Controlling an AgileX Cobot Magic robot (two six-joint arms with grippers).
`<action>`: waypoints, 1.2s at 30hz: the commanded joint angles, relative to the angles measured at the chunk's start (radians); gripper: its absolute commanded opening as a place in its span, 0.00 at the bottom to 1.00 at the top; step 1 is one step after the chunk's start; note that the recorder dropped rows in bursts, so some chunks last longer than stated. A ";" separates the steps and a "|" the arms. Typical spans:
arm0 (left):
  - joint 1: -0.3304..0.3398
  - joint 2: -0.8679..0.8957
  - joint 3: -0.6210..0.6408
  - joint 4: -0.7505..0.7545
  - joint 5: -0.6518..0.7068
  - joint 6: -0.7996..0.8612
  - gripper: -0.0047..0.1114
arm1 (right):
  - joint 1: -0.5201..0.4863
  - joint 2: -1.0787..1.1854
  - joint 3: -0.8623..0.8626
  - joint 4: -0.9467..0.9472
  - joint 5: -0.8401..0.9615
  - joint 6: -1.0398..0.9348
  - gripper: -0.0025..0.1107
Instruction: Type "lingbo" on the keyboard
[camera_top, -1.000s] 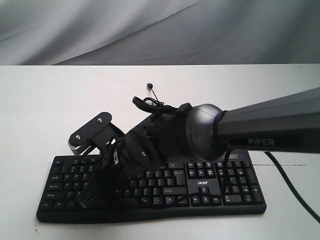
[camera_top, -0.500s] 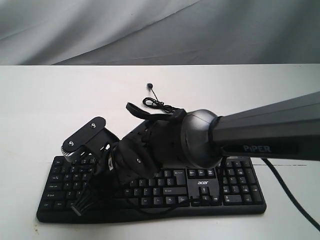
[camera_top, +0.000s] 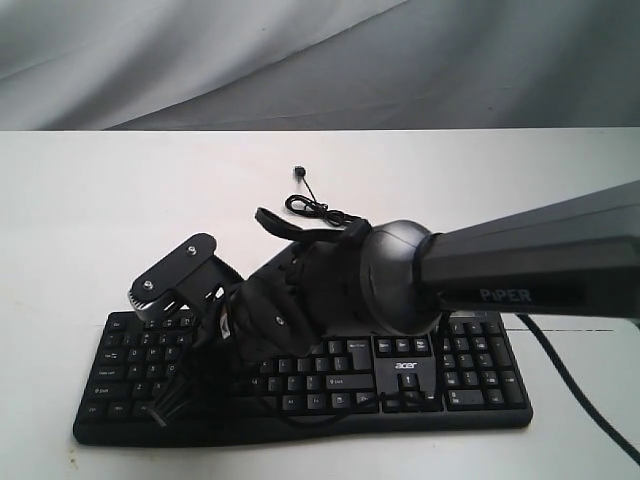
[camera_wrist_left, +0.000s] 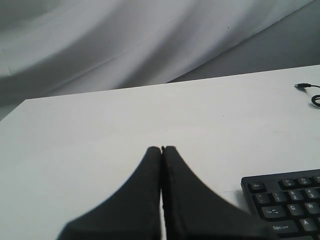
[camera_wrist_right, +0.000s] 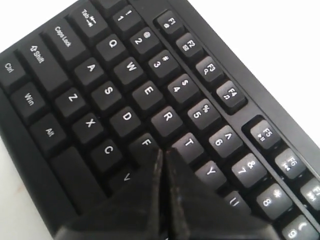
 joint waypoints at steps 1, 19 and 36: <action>-0.007 -0.004 0.005 -0.002 -0.010 -0.004 0.04 | -0.005 -0.002 -0.006 0.000 -0.012 0.002 0.02; -0.007 -0.004 0.005 -0.002 -0.010 -0.004 0.04 | -0.005 0.031 -0.006 0.000 -0.026 0.004 0.02; -0.007 -0.004 0.005 -0.002 -0.010 -0.004 0.04 | -0.013 -0.080 0.032 -0.004 0.022 0.012 0.02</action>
